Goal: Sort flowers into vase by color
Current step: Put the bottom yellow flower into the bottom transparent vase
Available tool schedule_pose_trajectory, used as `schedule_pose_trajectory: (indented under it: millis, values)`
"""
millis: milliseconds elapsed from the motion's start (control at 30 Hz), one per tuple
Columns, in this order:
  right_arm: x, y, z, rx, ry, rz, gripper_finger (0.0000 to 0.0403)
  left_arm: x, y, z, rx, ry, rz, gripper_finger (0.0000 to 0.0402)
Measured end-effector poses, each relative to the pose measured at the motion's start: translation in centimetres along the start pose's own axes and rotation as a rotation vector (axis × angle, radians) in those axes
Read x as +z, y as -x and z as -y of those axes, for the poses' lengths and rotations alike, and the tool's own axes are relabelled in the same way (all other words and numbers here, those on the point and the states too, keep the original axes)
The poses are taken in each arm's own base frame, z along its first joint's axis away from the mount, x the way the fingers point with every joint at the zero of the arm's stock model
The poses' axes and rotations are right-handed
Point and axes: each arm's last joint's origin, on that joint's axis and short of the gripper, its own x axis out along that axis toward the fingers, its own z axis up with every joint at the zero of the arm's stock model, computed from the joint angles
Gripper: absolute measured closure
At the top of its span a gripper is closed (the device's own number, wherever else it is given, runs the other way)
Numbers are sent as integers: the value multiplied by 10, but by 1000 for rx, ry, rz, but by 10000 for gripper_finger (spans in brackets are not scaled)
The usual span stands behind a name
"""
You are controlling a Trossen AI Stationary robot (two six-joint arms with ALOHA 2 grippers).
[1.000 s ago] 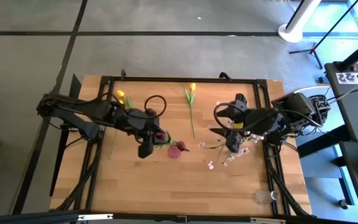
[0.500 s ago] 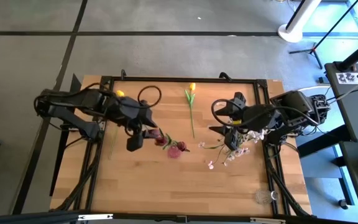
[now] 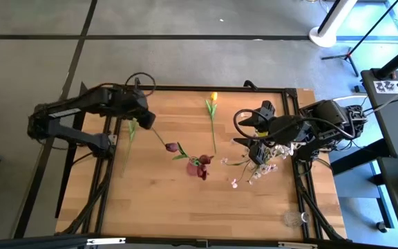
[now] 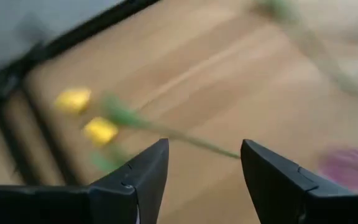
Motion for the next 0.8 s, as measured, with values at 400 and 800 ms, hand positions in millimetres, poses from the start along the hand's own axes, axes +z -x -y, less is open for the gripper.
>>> schedule_pose_trajectory:
  millis: [400,800]
  values:
    - [1,0,1,-36,24,21,134,-34,-151,-59,328,364,-273,206]
    - [0,0,-1,27,15,-14,134,-27,-218,-84,451,404,-379,225]
